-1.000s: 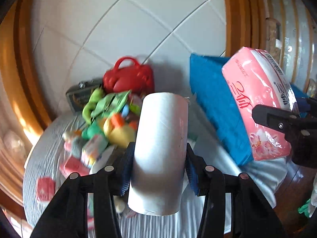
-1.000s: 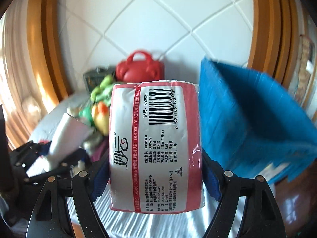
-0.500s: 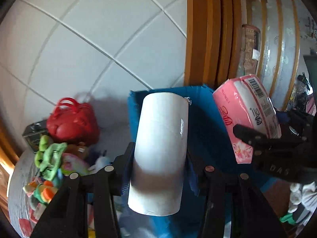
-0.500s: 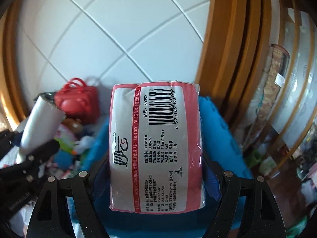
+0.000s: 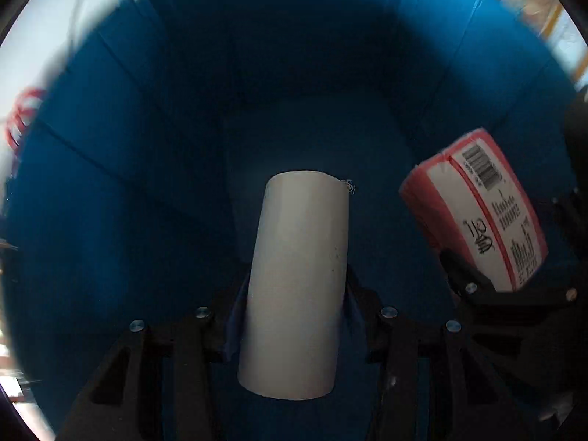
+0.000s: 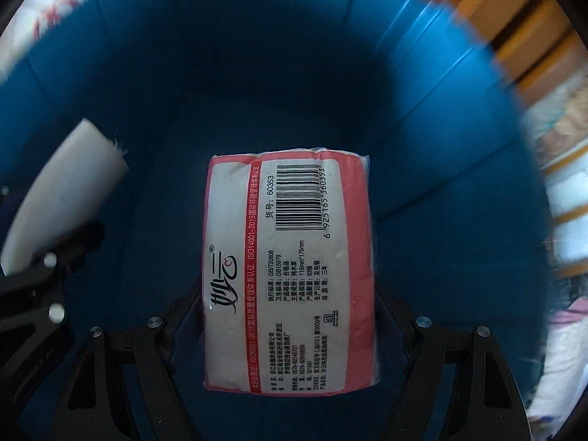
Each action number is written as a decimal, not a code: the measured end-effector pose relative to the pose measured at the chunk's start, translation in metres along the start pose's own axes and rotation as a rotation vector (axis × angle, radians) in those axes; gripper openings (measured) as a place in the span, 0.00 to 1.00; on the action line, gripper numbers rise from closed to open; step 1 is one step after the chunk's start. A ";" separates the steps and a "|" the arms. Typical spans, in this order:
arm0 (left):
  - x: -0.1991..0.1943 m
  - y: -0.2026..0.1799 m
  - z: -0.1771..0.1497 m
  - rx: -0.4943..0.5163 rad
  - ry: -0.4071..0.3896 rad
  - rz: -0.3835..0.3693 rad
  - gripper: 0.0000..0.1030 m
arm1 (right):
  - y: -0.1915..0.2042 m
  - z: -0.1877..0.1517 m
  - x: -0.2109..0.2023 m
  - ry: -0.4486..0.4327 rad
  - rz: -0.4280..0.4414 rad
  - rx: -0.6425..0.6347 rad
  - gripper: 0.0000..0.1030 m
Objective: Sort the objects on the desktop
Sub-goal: 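Carry the paper roll and pink-white package into the blue crate with both tools, then open both tools to drop the roll and package into the crate, then move both tools back over the heap of items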
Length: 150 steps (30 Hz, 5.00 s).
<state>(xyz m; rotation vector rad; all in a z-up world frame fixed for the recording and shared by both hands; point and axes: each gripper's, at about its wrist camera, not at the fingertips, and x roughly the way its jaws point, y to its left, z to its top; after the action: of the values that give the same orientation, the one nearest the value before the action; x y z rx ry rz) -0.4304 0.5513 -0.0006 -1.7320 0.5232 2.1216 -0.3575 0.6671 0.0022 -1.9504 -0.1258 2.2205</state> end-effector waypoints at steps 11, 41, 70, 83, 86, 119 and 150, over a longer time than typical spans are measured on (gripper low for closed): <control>0.095 -0.052 -0.024 0.144 0.301 0.144 0.45 | 0.010 -0.034 0.106 0.371 0.087 -0.010 0.78; 0.051 -0.082 -0.027 0.145 0.285 0.064 0.46 | -0.006 -0.044 0.106 0.433 0.056 -0.031 0.95; -0.258 0.081 -0.228 -0.074 -0.764 -0.003 0.46 | 0.053 -0.121 -0.234 -0.498 0.129 0.023 1.00; -0.268 0.222 -0.370 -0.262 -0.912 0.094 0.46 | 0.180 -0.187 -0.300 -0.778 0.136 0.076 1.00; -0.271 0.267 -0.409 -0.325 -0.961 0.181 0.46 | 0.219 -0.196 -0.309 -0.828 0.166 0.059 1.00; -0.061 0.497 -0.518 -0.732 -0.427 0.256 0.80 | 0.461 -0.112 -0.088 -0.476 0.417 -0.202 1.00; 0.002 0.502 -0.509 -0.564 -0.358 0.224 0.76 | 0.601 -0.142 -0.063 -0.322 0.520 -0.317 0.66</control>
<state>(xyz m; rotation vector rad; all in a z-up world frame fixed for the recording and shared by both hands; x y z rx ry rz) -0.2430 -0.1358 -0.0651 -1.5317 0.0092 2.8654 -0.2585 0.0577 -0.0657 -1.9194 -0.0121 3.0109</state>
